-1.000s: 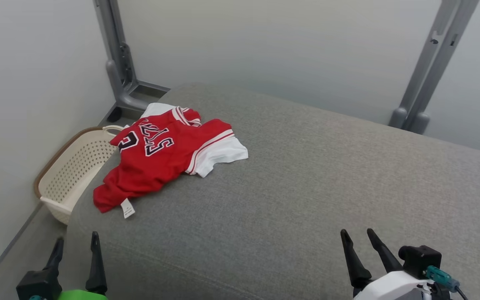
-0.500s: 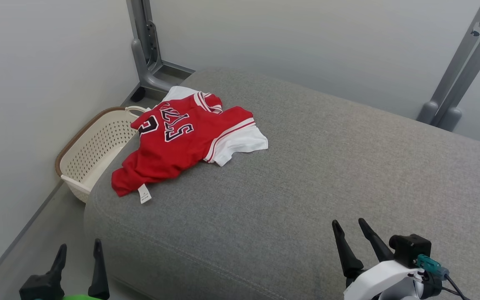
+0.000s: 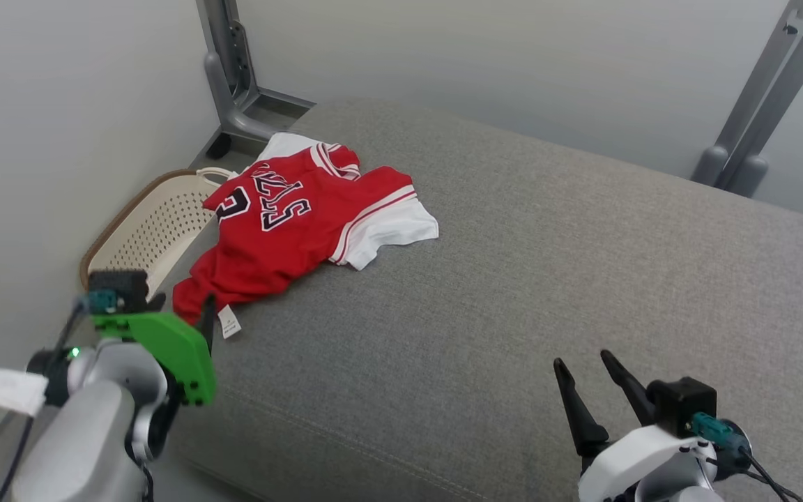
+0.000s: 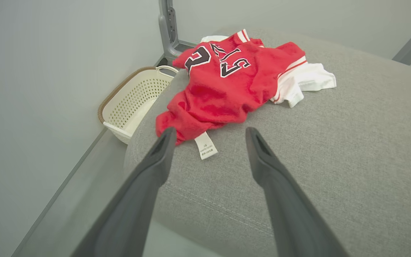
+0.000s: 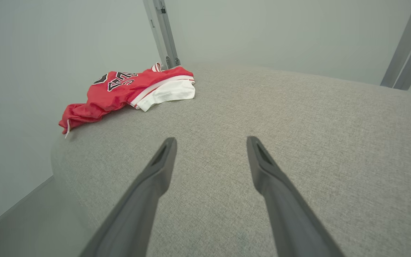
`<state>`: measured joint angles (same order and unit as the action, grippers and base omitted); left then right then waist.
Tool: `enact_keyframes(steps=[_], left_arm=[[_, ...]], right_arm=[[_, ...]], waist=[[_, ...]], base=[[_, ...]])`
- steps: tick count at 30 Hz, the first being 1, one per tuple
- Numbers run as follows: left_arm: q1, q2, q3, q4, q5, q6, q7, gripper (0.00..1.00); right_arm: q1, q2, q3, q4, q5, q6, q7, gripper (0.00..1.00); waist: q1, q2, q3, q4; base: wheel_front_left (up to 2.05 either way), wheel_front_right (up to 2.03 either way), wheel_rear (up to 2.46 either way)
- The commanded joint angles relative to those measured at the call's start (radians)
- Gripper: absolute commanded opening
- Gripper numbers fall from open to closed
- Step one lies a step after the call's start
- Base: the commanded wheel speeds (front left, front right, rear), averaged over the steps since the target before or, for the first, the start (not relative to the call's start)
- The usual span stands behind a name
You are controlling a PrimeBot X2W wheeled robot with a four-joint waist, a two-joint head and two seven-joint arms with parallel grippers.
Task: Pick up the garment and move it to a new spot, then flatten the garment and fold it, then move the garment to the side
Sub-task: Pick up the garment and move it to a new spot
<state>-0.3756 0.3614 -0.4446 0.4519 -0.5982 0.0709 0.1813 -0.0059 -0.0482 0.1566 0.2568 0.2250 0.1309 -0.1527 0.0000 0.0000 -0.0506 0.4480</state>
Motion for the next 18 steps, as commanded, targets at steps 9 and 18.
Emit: enact_keyframes(steps=[9,18], left_arm=[[-0.322,-0.046,0.026,0.233,-0.051,-0.037,0.125,1.0],[-0.519,-0.027,0.031,0.361,-0.057,0.002,0.281,1.0]], right_arm=[[-0.035,-0.006,0.026,-0.202,-0.113,0.0,0.142,1.0],[-0.048,-0.041,0.03,-0.355,-0.157,0.0,0.222,1.0]], waist=[[0.0,0.0,0.262,-0.2],[0.0,0.0,0.424,-0.245]], base=[[0.0,0.0,0.0],[0.0,0.0,0.0]])
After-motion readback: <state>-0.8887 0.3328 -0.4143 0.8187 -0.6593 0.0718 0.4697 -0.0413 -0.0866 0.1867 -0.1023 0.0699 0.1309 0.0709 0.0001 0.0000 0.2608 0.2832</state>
